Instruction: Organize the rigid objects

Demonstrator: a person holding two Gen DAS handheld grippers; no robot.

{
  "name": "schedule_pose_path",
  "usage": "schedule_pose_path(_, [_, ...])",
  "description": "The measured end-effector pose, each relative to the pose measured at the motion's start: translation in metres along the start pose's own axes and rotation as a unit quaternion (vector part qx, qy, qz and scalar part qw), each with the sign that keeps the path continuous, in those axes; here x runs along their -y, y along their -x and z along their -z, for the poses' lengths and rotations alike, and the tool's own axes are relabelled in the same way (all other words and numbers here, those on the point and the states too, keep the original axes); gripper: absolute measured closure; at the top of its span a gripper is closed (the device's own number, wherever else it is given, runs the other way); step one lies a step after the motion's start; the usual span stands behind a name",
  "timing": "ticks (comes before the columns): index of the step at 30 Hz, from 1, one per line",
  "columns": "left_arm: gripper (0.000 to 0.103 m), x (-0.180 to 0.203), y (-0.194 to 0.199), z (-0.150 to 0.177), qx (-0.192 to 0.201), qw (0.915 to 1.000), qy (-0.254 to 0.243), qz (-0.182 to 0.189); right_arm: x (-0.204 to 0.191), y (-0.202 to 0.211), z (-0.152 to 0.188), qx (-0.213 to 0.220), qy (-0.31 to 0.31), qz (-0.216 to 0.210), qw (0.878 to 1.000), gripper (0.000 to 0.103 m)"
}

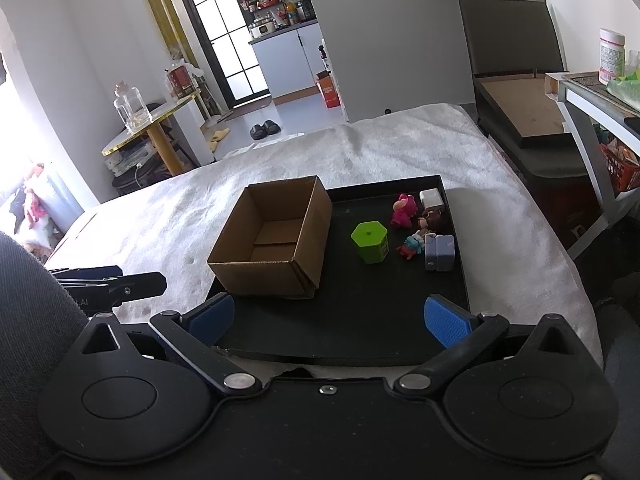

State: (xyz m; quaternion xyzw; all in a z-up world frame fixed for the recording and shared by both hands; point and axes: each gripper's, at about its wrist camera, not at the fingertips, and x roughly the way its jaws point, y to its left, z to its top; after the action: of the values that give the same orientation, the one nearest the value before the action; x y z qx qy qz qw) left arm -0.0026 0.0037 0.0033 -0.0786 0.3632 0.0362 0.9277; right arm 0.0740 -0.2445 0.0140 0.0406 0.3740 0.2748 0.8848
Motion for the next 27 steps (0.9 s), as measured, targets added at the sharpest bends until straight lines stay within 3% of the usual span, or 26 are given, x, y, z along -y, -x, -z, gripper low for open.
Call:
schedule_pose_path(14, [0.002, 0.002, -0.005, 0.0, -0.002, 0.9999, -0.007, 0.009, 0.006, -0.008, 0.002, -0.002, -0.005, -0.018, 1.0, 0.0])
schedule_pose_path(27, [0.002, -0.003, -0.02, -0.002, -0.014, 0.9995, -0.02, -0.021, 0.023, -0.023, 0.005, -0.006, -0.019, -0.009, 1.0, 0.0])
